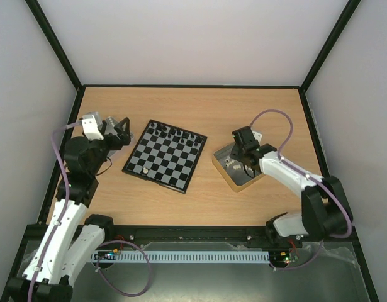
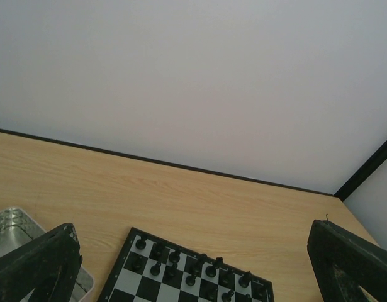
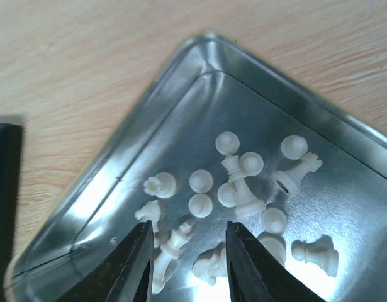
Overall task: Set up the chess pieces on the board
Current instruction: Pick up the chess piece from the storage box.
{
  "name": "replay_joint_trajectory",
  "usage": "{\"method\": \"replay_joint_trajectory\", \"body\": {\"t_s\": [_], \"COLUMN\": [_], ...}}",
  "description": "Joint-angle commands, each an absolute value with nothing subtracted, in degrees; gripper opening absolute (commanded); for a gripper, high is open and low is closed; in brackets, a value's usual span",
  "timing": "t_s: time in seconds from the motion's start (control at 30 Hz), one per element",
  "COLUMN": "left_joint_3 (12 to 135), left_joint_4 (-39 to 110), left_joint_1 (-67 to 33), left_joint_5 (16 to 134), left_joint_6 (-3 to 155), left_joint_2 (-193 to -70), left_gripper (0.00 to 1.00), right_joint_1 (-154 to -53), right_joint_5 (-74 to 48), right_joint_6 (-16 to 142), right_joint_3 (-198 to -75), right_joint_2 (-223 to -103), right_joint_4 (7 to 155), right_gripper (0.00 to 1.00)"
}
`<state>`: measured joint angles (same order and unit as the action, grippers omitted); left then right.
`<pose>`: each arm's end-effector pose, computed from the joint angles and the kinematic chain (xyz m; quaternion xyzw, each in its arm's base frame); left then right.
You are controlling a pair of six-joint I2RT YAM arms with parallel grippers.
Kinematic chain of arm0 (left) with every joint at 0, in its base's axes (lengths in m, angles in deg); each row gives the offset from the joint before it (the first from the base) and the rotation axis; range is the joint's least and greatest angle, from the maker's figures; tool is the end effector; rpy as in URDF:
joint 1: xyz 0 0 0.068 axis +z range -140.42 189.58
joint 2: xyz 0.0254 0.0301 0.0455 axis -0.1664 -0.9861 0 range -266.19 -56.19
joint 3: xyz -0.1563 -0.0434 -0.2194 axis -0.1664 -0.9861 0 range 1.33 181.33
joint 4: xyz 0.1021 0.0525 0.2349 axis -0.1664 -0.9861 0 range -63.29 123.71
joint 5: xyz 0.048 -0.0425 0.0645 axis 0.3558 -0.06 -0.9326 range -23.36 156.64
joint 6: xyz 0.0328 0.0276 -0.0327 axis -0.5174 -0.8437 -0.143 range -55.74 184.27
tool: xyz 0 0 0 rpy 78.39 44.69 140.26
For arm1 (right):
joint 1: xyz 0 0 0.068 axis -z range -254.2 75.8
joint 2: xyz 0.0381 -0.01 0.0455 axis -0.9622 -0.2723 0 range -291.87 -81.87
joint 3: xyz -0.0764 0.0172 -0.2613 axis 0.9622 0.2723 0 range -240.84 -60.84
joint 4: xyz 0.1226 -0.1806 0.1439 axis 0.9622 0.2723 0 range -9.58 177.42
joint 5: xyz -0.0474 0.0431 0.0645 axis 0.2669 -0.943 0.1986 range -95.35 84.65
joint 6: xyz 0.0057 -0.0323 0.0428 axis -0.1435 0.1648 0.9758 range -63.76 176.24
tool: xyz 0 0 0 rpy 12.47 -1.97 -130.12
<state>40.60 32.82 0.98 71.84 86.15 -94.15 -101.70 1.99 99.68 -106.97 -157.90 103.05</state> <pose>0.1625 -0.0279 0.3423 -0.0494 0.7028 -0.2171 0.6756 0.2372 0.1184 0.2127 0.1514 0.9331 0.1366 0.2962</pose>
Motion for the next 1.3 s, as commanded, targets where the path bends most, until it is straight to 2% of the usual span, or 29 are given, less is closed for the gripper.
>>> {"method": "replay_joint_trajectory", "body": {"t_s": [0.0, 0.2, 0.6, 0.73, 0.93, 1.27], "left_joint_3": [40.76, 41.15, 41.32, 41.25, 41.2, 41.01], "left_joint_4": [35.01, 36.17, 36.78, 36.66, 36.78, 36.53], "left_joint_1": [1.23, 1.36, 2.7, 2.81, 2.99, 2.99], "left_joint_5": [72.88, 72.99, 74.2, 73.95, 73.87, 73.07], "left_joint_6": [86.39, 86.82, 87.73, 87.73, 87.97, 88.17], "left_joint_2": [-96.09, -97.99, -99.56, -99.61, -99.37, -98.15], "left_gripper": [1.0, 0.99, 0.99, 0.99, 0.99, 0.99], "right_joint_1": [-99.31, -98.12, -97.84, -97.84, -97.84, -98.59], "right_joint_5": [-1.79, -3.93, -4.84, -4.03, 0.48, -2.66], "right_joint_6": [95.09, 92.88, 90.51, 90.59, 91.31, 95.11], "right_joint_3": [-110.07, -113.88, -115.61, -116.12, -115.72, -115.33], "right_joint_2": [-164.91, -172.22, -178.1, -179.14, -175.28, -162.94], "right_joint_4": [99.89, 98.46, 96.94, 97.09, 98.81, 102.27], "right_gripper": [0.3, 0.25, 0.25, 0.15, 0.08, 0.06]}}
